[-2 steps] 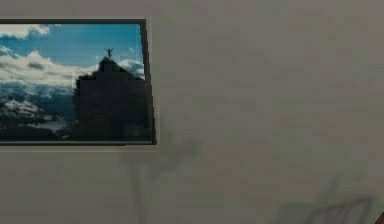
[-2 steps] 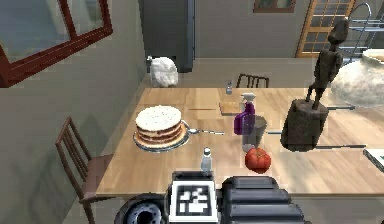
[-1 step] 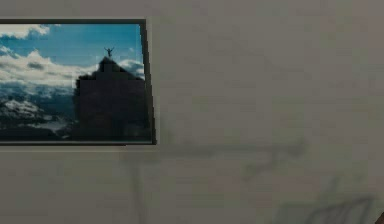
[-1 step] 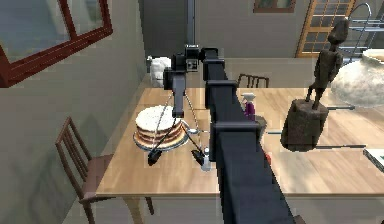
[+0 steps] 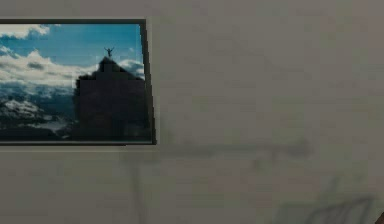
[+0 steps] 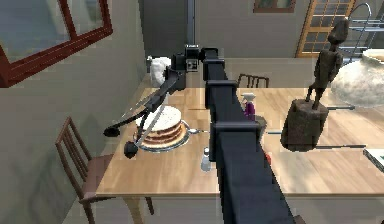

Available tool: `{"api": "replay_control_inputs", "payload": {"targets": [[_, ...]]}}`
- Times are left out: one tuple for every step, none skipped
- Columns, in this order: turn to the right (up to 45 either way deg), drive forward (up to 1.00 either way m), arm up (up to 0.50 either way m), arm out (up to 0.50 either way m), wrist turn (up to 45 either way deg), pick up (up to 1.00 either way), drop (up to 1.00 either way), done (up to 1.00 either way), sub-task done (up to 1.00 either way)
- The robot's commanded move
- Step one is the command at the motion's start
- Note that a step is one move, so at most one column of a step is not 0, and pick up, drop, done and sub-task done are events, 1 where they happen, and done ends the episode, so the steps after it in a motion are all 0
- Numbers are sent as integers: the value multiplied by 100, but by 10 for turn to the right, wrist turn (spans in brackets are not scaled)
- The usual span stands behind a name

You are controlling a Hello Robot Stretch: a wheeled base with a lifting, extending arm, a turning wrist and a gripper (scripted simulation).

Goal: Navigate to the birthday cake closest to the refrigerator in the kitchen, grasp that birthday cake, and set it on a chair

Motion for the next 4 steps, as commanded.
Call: {"api": "replay_control_inputs", "payload": {"targets": [[0, 0, 0, 0, 450, 0, 0, 0, 0], [0, 0, 0, 0, 450, 0, 0, 0, 0], [0, 0, 0, 0, 120, 0, 0, 0, 0], [0, 0, -30, 0, 0, 0, 0, 0, 0]]}}
